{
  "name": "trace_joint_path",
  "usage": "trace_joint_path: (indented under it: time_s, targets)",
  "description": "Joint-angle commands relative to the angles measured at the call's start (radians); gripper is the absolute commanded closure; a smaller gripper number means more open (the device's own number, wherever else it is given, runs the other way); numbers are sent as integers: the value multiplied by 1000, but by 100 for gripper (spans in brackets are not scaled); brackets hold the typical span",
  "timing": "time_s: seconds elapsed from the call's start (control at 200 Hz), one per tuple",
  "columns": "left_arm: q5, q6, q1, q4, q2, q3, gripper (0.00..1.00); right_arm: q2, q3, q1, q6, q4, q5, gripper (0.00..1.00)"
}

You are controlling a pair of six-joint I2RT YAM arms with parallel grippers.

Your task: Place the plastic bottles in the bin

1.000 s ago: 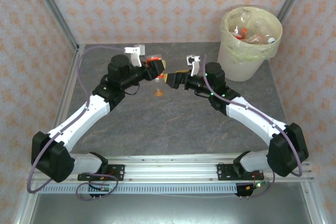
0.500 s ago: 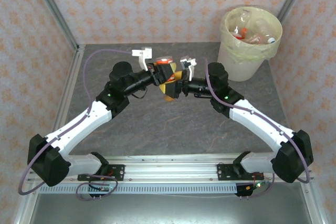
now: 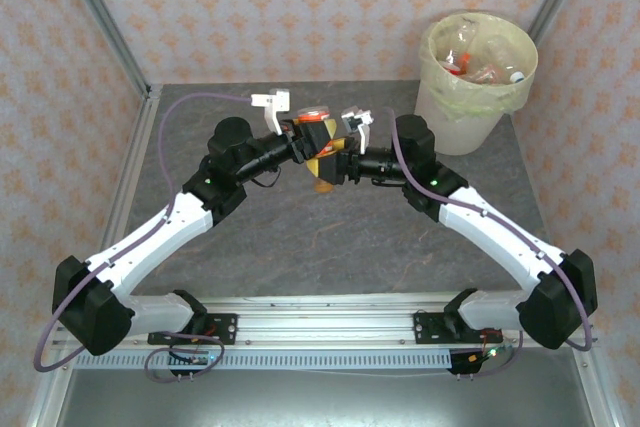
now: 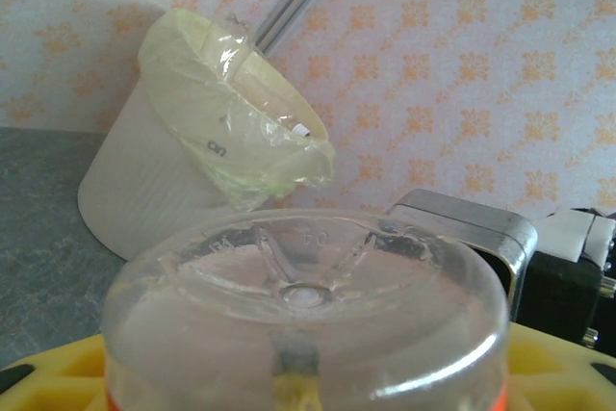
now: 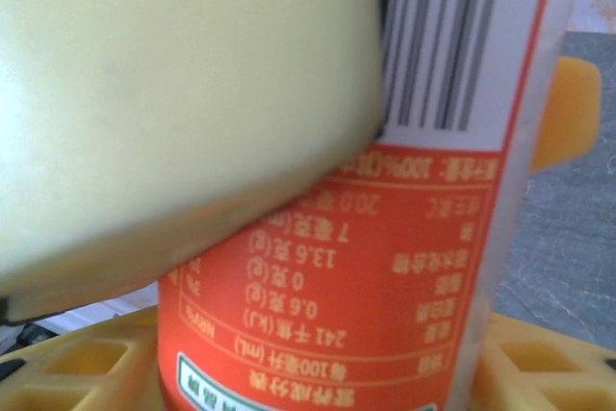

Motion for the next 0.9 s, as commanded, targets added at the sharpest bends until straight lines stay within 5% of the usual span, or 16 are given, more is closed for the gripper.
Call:
trace_joint_path:
  time_s: [0.0, 0.17, 0.28, 0.385, 0.595, 0.896]
  targets:
    - [-8, 3, -7, 31, -20, 23, 52, -13, 41, 3, -38, -7, 37, 43]
    - [-16, 11, -7, 11, -28, 23, 48, -13, 41, 3, -39, -12, 127, 49]
    - [-47, 5, -7, -21, -46, 26, 15, -13, 61, 1, -51, -64, 230, 53]
    - [-92, 30, -4, -27, -95, 8, 1, 0, 127, -31, -89, -179, 329, 54]
    - [-237, 146, -5, -209, -207, 9, 0, 60, 316, -169, -158, -400, 520, 54]
    - [-674, 173, -5, -513, -269, -14, 0, 210, 563, -455, -137, -434, 545, 53]
